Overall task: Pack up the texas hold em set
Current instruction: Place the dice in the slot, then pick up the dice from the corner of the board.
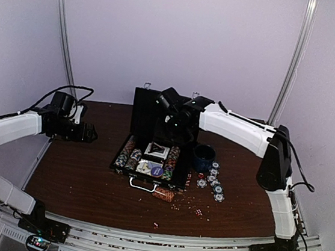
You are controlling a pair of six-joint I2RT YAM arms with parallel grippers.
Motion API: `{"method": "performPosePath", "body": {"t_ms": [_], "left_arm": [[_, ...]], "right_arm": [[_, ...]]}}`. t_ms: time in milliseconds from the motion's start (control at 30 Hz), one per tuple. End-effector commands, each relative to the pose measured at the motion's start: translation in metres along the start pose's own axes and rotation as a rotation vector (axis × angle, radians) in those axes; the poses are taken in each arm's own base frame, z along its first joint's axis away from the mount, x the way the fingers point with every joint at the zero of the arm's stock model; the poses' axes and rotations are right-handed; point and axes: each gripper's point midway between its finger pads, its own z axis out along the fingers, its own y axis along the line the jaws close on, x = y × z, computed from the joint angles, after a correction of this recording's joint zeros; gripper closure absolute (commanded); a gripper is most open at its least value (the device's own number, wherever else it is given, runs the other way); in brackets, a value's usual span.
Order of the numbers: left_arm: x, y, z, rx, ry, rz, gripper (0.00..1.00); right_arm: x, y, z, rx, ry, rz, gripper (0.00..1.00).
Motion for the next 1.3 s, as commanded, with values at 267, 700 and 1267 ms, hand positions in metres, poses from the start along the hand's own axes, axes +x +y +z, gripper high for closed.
{"method": "performPosePath", "body": {"t_ms": [267,700,1267], "left_arm": [[0.002,-0.004,-0.013,0.034,-0.040,-0.027,0.13],[0.009,-0.017,-0.005,0.127,-0.058,0.030,0.13],[0.024,-0.017,-0.005,0.145,-0.050,0.028,0.13]], "right_arm": [[0.177,0.017,-0.046,0.044,0.151,-0.362,0.38],[0.263,-0.004,-0.029,0.136,0.270,-0.356,0.41],[0.302,-0.025,-0.026,0.186,0.392,-0.446,0.57]]}}
